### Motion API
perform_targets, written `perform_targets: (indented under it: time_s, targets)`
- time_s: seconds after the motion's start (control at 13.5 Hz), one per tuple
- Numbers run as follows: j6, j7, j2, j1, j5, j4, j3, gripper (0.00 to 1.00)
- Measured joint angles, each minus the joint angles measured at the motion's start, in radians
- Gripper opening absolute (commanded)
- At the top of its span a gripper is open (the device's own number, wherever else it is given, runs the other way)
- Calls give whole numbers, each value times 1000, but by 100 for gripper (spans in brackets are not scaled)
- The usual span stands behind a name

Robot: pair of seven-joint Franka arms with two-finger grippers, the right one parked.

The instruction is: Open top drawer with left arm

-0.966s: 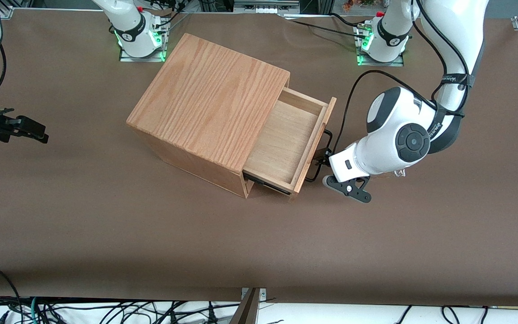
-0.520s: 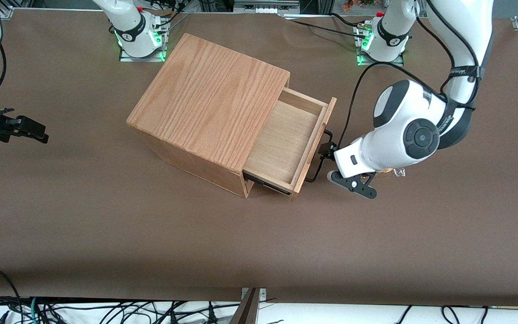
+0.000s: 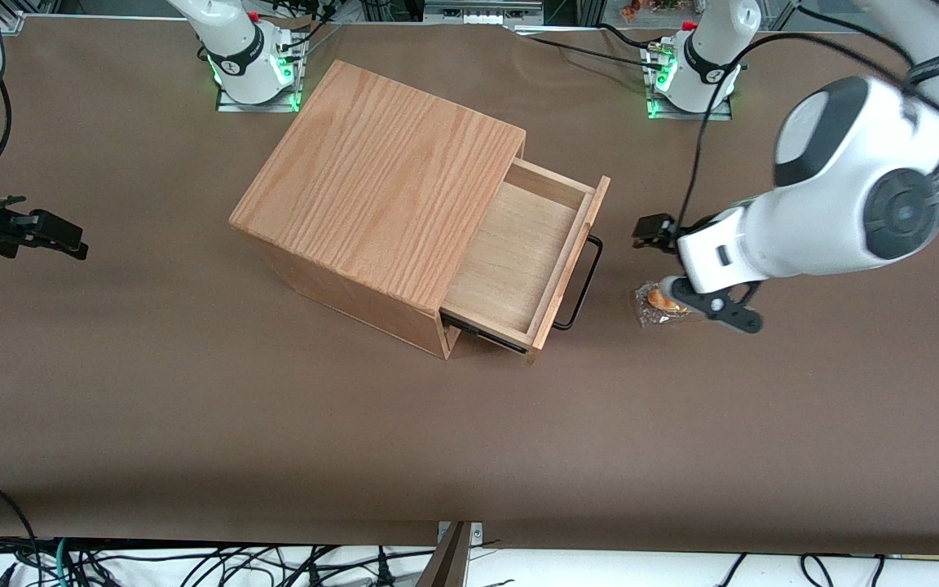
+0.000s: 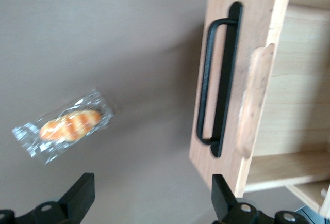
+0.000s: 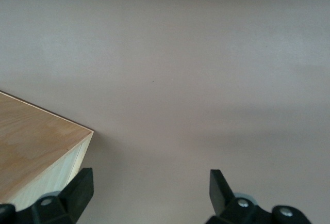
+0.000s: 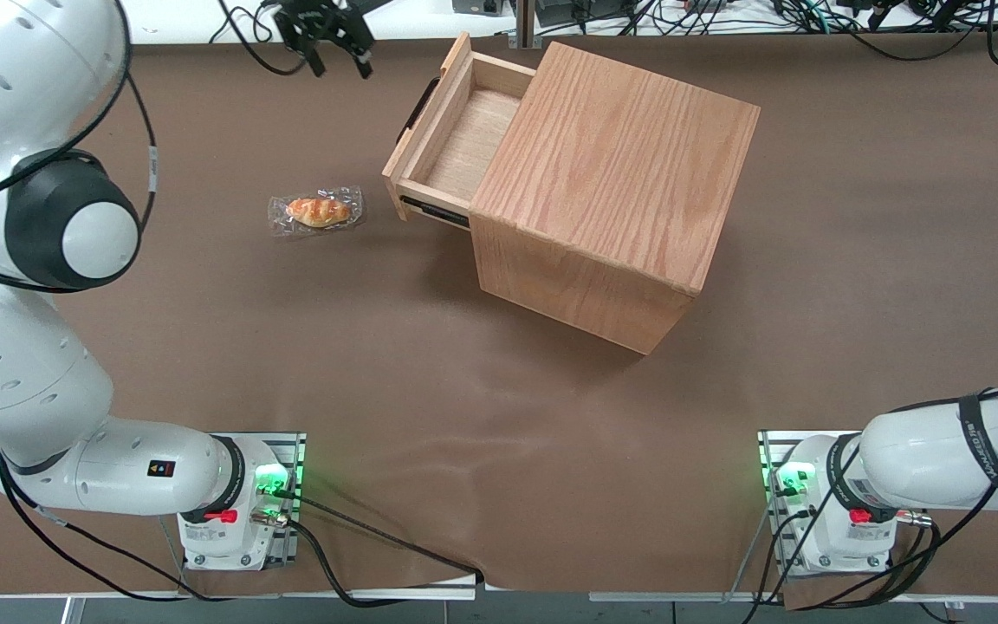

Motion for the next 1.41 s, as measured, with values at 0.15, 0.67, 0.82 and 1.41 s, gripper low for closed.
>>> perform_targets:
  time_s: [0.15, 0.67, 0.82, 1.41]
  targets:
    - [-26, 1, -38, 51, 87, 2, 6, 100]
    - [-65, 15, -180, 139, 162, -48, 58, 100]
    - [100, 13, -228, 71, 162, -162, 136, 100]
    - [232, 16, -421, 110, 162, -431, 173, 100]
